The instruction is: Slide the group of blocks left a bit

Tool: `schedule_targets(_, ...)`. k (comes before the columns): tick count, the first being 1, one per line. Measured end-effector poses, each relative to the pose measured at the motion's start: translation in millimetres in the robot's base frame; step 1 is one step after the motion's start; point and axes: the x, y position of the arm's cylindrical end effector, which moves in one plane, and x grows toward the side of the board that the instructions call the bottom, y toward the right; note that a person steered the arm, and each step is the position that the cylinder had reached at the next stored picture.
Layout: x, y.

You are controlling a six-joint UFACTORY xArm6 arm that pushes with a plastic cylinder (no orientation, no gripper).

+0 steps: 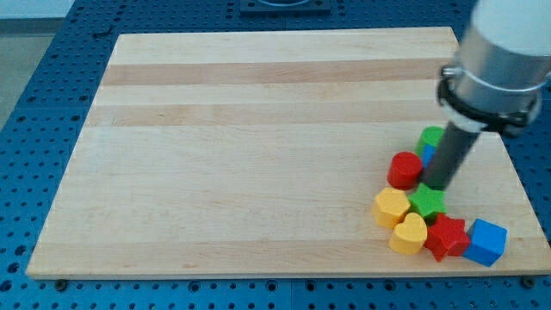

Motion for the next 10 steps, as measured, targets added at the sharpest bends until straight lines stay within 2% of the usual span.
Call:
schedule_targets(1,0.0,0.5)
schedule_targets(3,7.3,131.5)
schedule_targets(4,40.8,169.1)
schedule_targets(5,60.2,179.8)
schedule_targets(7,93.7,158.9)
schedule_targets(8,93.9,150.3)
schedule_targets(10,94.5,86.6)
